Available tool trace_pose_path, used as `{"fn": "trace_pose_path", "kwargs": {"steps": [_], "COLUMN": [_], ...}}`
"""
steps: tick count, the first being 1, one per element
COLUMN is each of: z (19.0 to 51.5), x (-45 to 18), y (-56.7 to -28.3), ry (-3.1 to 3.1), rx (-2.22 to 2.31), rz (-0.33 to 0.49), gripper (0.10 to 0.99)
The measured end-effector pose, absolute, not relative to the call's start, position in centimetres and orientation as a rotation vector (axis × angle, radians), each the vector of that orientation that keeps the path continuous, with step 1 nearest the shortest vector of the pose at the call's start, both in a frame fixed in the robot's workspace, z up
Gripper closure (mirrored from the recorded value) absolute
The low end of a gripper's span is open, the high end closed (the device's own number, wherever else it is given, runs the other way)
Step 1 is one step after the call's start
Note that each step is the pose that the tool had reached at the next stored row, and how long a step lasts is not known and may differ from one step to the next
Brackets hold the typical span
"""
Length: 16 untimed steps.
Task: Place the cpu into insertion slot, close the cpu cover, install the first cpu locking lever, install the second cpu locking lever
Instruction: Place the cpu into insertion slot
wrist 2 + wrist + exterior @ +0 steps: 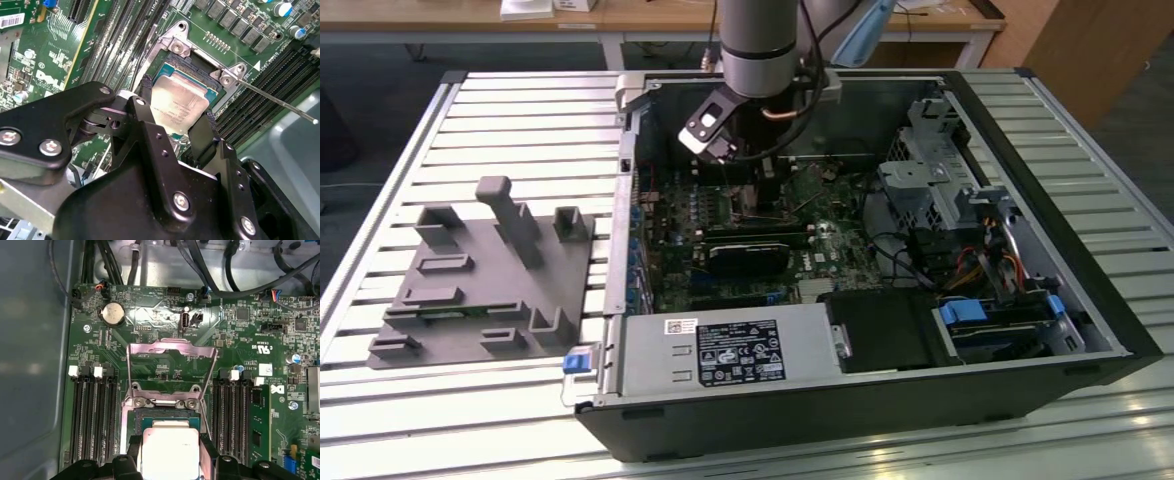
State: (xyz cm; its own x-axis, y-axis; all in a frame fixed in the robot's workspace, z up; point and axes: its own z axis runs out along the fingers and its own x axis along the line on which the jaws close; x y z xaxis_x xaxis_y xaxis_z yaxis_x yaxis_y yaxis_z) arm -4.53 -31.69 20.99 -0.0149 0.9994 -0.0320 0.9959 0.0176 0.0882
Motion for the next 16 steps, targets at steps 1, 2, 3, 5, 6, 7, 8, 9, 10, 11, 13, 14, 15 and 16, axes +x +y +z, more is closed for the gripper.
{"fn": "trace_pose_path", "kwargs": {"steps": [1,2,3,5,6,7,8,9,10,11,13,14,15,16], "z": [20.90,20.80,20.71,20.58,20.51,20.45,20.39,20.34,20.30,20.25,20.15,20.09,20.04,20.00], "x": [-4.53,-4.53,-4.53,-4.53,-4.53,-4.53,-4.53,-4.53,-4.53,-4.52,-4.51,-4.51,-4.51,-4.50], "y": [-31.69,-31.68,-31.66,-31.63,-31.62,-31.60,-31.59,-31.59,-31.59,-31.59,-31.58,-31.58,-31.58,-31.55], "ry": [2.178,2.178,2.178,2.178,2.179,2.179,2.179,2.179,2.179,2.179,2.179,2.179,2.179,2.179], "rx": [2.144,2.144,2.144,2.144,2.144,2.144,2.144,2.144,2.144,2.144,2.145,2.145,2.145,2.144], "rz": [0.062,0.062,0.062,0.061,0.061,0.061,0.060,0.060,0.060,0.060,0.060,0.060,0.060,0.059], "gripper": [0.545,0.545,0.545,0.545,0.545,0.545,0.545,0.545,0.545,0.545,0.545,0.545,0.545,0.545]}}
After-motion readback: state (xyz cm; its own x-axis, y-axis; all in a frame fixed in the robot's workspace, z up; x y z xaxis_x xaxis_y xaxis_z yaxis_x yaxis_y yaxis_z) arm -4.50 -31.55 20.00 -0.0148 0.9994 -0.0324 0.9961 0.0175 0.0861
